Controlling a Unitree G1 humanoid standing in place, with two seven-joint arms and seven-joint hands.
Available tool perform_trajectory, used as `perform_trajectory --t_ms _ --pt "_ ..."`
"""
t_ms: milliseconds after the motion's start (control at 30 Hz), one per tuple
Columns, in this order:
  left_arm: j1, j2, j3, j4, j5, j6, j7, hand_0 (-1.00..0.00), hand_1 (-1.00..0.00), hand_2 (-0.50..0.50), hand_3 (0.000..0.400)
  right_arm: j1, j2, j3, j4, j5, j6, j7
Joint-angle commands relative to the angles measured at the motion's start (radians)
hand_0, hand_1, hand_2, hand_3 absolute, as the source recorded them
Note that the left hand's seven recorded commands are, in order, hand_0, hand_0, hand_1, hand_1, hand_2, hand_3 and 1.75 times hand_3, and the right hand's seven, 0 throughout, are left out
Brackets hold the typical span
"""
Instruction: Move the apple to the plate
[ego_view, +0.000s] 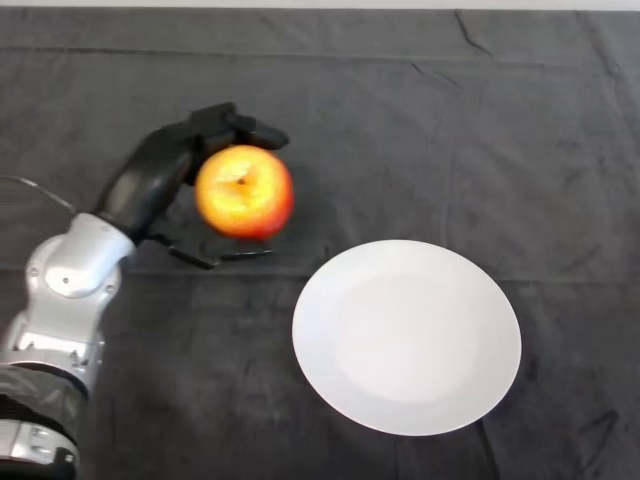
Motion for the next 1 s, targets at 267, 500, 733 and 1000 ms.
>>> perform_trajectory --t_ms 267,500,733,1000 --pt "0.054 0.0 -0.13 -0.05 -0.002 0.023 0.047 -1.0 -1.0 0.0 0.4 0.03 -0.008 -0.0124 -0.012 0.0104 0.01 0.006" --pt "0.052 0.006 -0.207 -0.002 -0.016 -0.002 0.052 -1.0 -1.0 0.0 0.4 0.031 -0.009 -0.0129 -0.015 0.0106 0.012 0.0067" --pt "0.044 0.008 -0.269 0.057 -0.023 -0.014 0.049 -1.0 -0.96 -0.02 0.4 0.031 -0.009 -0.0131 -0.015 0.0105 0.013 0.0071" --pt "0.028 0.014 -0.316 0.118 -0.037 -0.014 0.027 -1.0 -0.91 -0.05 0.4 0.031 -0.009 -0.0131 -0.014 0.0101 0.013 0.0073"
